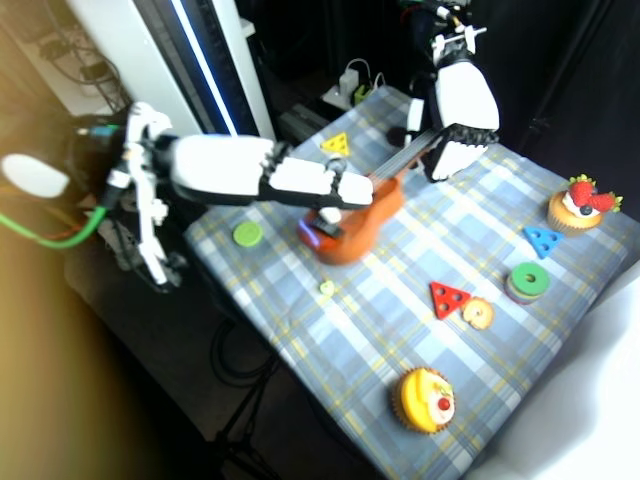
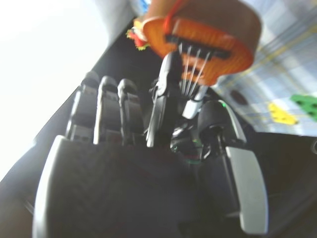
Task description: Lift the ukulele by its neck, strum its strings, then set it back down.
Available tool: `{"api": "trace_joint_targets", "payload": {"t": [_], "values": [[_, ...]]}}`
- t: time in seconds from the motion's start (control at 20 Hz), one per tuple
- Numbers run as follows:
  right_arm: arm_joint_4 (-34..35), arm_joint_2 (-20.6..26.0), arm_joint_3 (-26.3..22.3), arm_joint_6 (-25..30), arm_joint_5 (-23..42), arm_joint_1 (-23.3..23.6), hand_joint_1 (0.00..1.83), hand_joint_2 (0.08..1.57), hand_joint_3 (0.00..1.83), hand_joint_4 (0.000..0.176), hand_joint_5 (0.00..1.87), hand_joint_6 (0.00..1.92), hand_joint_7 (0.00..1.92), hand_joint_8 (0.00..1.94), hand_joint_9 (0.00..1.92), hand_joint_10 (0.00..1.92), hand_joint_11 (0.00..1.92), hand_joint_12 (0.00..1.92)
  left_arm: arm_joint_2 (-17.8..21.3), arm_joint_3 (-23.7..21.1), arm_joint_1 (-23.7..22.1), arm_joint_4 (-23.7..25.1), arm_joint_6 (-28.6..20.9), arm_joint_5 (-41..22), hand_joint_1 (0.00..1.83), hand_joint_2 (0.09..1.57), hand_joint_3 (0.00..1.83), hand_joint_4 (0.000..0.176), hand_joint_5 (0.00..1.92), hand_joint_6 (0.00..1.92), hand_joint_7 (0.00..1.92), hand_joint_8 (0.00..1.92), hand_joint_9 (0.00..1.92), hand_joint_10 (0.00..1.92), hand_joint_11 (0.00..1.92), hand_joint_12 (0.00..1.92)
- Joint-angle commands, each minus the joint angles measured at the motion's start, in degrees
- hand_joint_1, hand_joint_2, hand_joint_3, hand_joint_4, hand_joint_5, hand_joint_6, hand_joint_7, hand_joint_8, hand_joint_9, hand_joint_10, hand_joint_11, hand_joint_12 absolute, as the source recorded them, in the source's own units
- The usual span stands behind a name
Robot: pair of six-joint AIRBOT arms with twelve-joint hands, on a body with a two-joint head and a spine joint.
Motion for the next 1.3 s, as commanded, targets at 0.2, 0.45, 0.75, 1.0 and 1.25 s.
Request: {"api": "trace_joint_targets", "payload": {"t": [0.2, 0.45, 0.75, 1.0, 1.25], "values": [[1.81, 0.53, 0.23, 1.30, 11.48, 0.80, 0.15, 1.36, 0.00, 0.097, 0.63, 0.01, 0.13, 0.00, 0.00, 0.00, 0.00, 0.00, -0.67, 0.28, -0.16, 0.18, -0.66, -5.81, 1.31, 1.14, 0.00, 0.000, 0.83, 1.92, 1.01, 1.92, 1.25, 1.92, 1.42, 1.92], [3.57, 0.97, 0.49, 1.28, 11.62, 0.77, 0.20, 1.34, 0.00, 0.080, 0.49, 0.01, 0.09, 0.00, 0.00, 0.00, 0.00, 0.00, -1.79, 1.62, -0.19, 0.82, -0.58, -2.01, 1.30, 1.12, 0.00, 0.000, 0.88, 1.92, 1.06, 1.92, 1.31, 1.92, 1.46, 1.92], [3.78, 0.72, 0.66, 1.28, 11.62, 0.75, 0.23, 1.42, 0.02, 0.078, 0.43, 0.00, 0.07, 0.00, 0.00, 0.00, 0.00, 0.00, -2.79, 2.64, -1.75, -1.54, 4.95, 0.67, 1.24, 1.08, 0.00, 0.000, 0.64, 1.84, 0.77, 1.92, 0.93, 1.92, 1.14, 1.92], [3.80, 0.58, 0.66, 1.28, 11.62, 0.73, 0.21, 1.42, 0.01, 0.081, 0.38, 0.00, 0.06, 0.00, 0.00, 0.00, 0.00, 0.00, -2.94, 2.64, -2.19, -1.55, 5.48, -0.03, 0.96, 1.16, 0.00, 0.017, 0.38, 0.38, 0.45, 0.35, 0.33, 0.88, 0.16, 1.70], [4.05, 0.91, 0.36, 1.28, 12.24, 0.64, 0.21, 1.37, 0.00, 0.013, 0.30, 0.00, 0.07, 0.00, 0.00, 0.00, 0.00, 0.00, -0.87, -0.13, -1.24, -1.66, 5.50, -5.47, 0.74, 1.09, 0.00, 0.082, 0.06, 0.01, 0.00, 0.00, 0.05, 0.09, 0.00, 0.70]]}}
